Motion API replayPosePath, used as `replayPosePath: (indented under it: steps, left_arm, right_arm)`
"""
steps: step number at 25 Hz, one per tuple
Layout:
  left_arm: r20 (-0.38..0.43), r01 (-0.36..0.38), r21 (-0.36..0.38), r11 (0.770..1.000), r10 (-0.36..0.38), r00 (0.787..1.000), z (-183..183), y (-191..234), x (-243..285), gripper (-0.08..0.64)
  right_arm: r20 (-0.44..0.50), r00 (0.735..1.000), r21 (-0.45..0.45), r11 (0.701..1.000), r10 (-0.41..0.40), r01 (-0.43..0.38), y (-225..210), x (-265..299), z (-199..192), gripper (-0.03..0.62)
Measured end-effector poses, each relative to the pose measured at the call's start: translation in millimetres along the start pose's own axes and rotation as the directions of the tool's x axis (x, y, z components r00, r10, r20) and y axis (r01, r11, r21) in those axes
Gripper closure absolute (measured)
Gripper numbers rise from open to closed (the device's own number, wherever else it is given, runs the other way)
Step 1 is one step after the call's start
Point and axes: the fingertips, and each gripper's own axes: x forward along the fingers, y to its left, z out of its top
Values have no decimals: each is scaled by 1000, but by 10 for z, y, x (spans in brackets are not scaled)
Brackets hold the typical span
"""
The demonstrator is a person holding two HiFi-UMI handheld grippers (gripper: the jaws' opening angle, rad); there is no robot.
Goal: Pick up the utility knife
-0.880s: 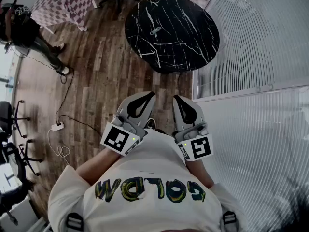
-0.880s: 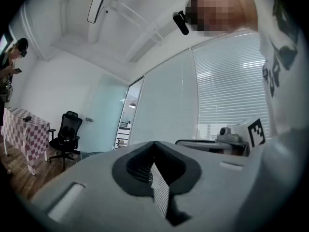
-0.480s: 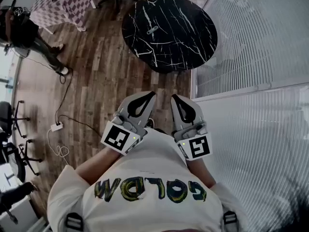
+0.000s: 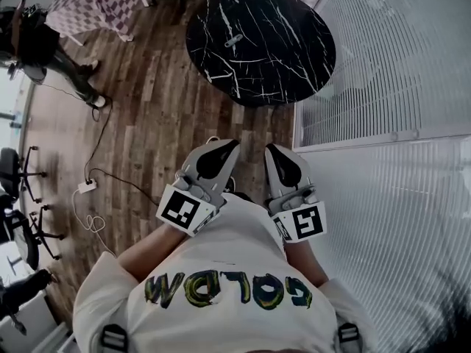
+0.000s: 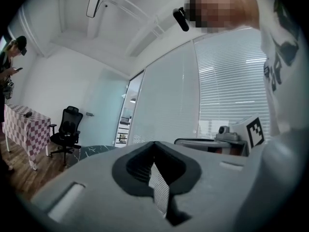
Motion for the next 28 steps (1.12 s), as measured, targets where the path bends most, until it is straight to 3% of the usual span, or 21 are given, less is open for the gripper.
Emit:
replayPosePath:
  steps: [14, 28]
  left_arm:
    - [7, -38, -28, 999, 38, 999, 74, 987, 480, 558]
    - [-6, 17, -49, 999, -18, 1000, 400, 2235, 1271, 558]
  right_arm:
    - [-7, 1000, -5, 1000, 20, -20, -324, 972, -4, 591]
    - [-28, 1000, -17, 1000, 12, -13, -816, 2448, 156, 591]
